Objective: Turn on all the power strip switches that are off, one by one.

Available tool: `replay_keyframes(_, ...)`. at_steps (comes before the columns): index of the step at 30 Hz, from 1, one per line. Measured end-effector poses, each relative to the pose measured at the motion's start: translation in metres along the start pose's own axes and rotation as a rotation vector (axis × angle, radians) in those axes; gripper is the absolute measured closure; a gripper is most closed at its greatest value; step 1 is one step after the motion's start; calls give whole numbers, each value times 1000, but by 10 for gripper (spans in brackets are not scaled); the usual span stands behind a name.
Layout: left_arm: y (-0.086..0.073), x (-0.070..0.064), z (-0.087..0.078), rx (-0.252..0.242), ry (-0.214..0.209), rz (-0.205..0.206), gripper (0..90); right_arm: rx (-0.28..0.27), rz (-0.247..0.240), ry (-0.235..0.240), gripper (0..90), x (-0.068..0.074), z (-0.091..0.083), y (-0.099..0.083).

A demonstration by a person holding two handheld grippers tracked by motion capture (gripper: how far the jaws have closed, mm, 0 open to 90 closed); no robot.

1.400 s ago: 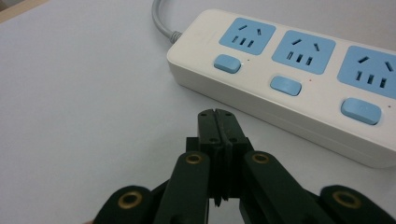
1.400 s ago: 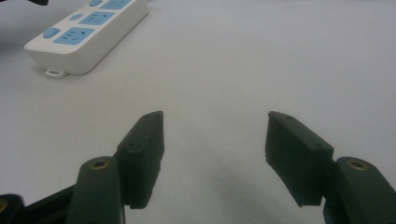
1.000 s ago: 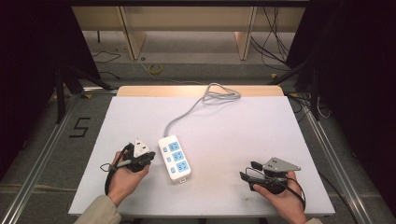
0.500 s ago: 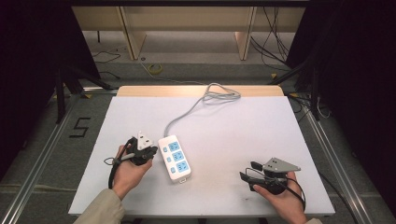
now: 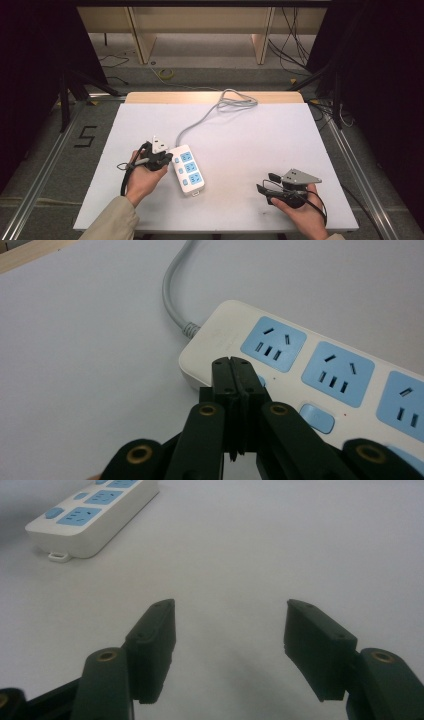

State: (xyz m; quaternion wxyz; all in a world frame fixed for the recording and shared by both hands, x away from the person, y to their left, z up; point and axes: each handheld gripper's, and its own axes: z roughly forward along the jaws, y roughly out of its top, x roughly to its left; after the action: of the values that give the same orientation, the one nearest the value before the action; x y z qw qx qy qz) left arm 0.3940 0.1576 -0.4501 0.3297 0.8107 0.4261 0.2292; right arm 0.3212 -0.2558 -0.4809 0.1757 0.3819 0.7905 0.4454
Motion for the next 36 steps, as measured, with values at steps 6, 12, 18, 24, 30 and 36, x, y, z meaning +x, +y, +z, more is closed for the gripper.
replay_keyframes(6,4,-1,5,6,-5,-5,897,0,0,1,384,1,0,0)
replay_keyframes(12,5,-2,9,23,-11,-4,897,-2,-2,2,384,0,0,0)
replay_keyframes(18,8,-3,14,40,-19,-8,896,3,2,1,384,0,0,0)
replay_keyframes(24,10,-3,16,58,-22,-1,897,-1,1,0,384,0,0,0)
replay_keyframes(30,12,-4,17,61,-21,4,896,4,3,2,385,0,0,0)
replay_keyframes(36,13,-6,21,68,-24,3,897,4,4,2,385,0,0,0)
